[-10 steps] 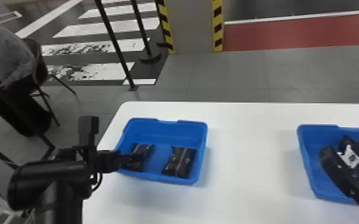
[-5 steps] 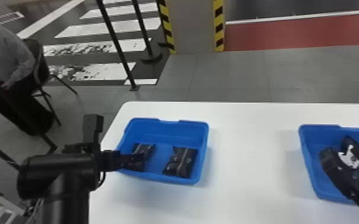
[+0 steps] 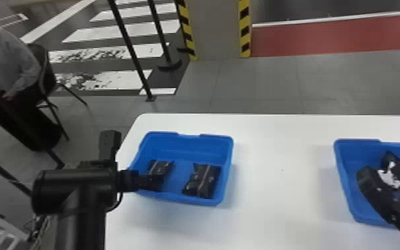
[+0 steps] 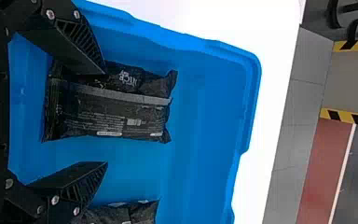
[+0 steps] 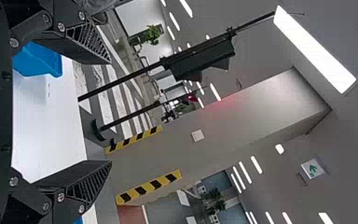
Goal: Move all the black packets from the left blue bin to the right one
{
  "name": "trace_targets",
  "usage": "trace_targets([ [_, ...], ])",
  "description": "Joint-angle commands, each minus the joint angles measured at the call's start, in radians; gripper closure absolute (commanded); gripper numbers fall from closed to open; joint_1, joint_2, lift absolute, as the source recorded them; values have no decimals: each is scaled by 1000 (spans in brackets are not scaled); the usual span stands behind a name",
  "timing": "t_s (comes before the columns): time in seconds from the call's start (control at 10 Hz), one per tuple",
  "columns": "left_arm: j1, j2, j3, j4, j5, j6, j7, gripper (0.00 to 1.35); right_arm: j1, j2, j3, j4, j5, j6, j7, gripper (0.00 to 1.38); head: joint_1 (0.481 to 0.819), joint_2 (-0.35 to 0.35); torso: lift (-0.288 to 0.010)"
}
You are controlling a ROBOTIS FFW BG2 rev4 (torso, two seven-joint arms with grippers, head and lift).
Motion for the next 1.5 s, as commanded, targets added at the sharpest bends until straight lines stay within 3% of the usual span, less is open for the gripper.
trace_targets([
  [0.0,-27,7,-4,62,1,0,0,401,-2,0,0,4,-4,3,1,280,695,279,-110],
  [0.1,-42,12,-11,94,1,-2,0,670,-2,0,0,9,-9,3,3,280,695,278,-110],
  [0.2,-47,13,-14,106,1,-2,0,817,-2,0,0,12,-10,3,4,280,695,277,-110],
  [0.3,-47,15,-20,106,5,-10,-2,814,-4,0,0,12,-12,6,4,280,695,274,-110],
  [0.4,-49,27,-51,104,2,-32,-12,1061,-4,0,0,14,-13,8,6,280,695,271,-110],
  [0.5,-49,32,-58,104,-1,-71,-12,1147,-7,0,0,16,-15,8,7,280,695,264,-110],
  [0.8,-12,21,-14,79,38,-299,-86,1207,-7,0,5,12,-16,11,15,280,695,253,-110],
  [1.0,137,-20,9,-176,119,-353,-121,1207,-19,0,17,-11,-18,35,29,279,695,240,-110],
  [1.2,194,-28,-72,-232,217,-506,-175,1207,-49,0,31,-13,-16,79,58,279,695,213,-110],
  [1.4,199,-33,-176,-232,277,-574,-193,1207,-105,-2,49,34,-16,84,78,280,695,155,-110],
])
